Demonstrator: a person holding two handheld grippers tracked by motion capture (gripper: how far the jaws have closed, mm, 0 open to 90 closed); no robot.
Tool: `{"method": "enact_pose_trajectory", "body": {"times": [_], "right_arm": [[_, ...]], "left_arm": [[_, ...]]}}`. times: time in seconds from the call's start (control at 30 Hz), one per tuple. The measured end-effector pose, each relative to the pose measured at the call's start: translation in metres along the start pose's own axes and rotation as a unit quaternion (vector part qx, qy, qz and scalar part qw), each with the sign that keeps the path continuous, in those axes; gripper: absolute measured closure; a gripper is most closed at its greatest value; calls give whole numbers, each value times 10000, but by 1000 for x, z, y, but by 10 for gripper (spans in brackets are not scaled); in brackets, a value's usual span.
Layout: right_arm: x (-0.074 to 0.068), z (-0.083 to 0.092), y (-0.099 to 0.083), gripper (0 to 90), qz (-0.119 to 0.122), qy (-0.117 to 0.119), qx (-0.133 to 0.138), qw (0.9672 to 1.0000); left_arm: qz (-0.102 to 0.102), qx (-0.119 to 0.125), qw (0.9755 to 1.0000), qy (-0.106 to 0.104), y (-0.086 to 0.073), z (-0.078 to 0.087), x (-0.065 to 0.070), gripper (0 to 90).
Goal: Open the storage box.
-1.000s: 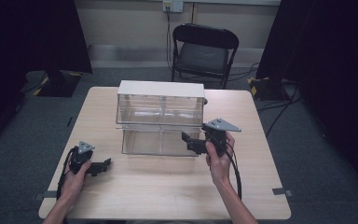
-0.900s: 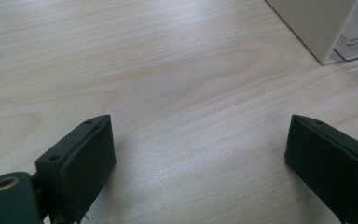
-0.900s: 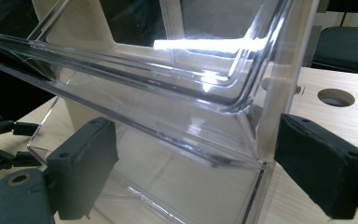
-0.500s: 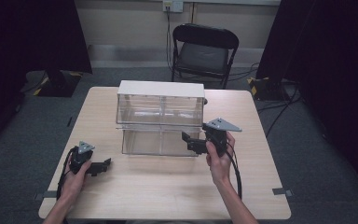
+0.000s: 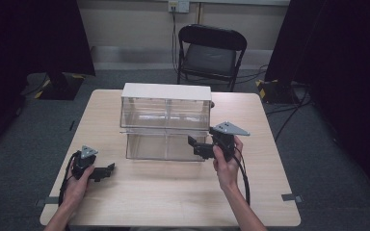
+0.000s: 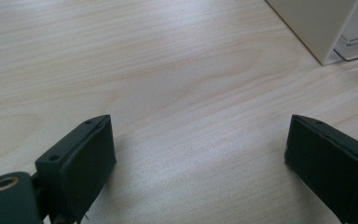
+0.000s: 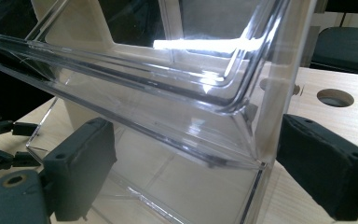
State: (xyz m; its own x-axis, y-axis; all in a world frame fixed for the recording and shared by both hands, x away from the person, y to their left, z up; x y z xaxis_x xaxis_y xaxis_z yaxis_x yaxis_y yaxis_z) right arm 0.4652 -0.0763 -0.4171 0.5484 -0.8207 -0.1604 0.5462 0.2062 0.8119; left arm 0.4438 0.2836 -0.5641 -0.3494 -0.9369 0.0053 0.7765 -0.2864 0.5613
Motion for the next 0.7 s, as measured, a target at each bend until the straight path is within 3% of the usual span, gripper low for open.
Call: {"method": "enact_pose_trajectory", "body": {"times": [0.7], "right_arm": [[0,0,0,111,-3,17,-11,10000]], "left_arm": [[2,-6,10000,-7,0,0,0,79]]}}
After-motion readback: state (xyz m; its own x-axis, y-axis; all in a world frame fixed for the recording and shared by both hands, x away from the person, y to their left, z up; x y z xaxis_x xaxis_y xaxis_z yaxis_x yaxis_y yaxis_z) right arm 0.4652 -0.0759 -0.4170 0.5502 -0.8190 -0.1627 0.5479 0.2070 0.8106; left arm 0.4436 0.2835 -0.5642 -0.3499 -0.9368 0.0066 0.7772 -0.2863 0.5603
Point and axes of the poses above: each handheld gripper's, and its own axes: z roughly backward along the jaws, y roughly out of its top, x roughly to its right, the point moved 9 cm from there along -z, roughly forward along the jaws, and after that the axes turned 13 degrees about -x, right-handed, at the moved point
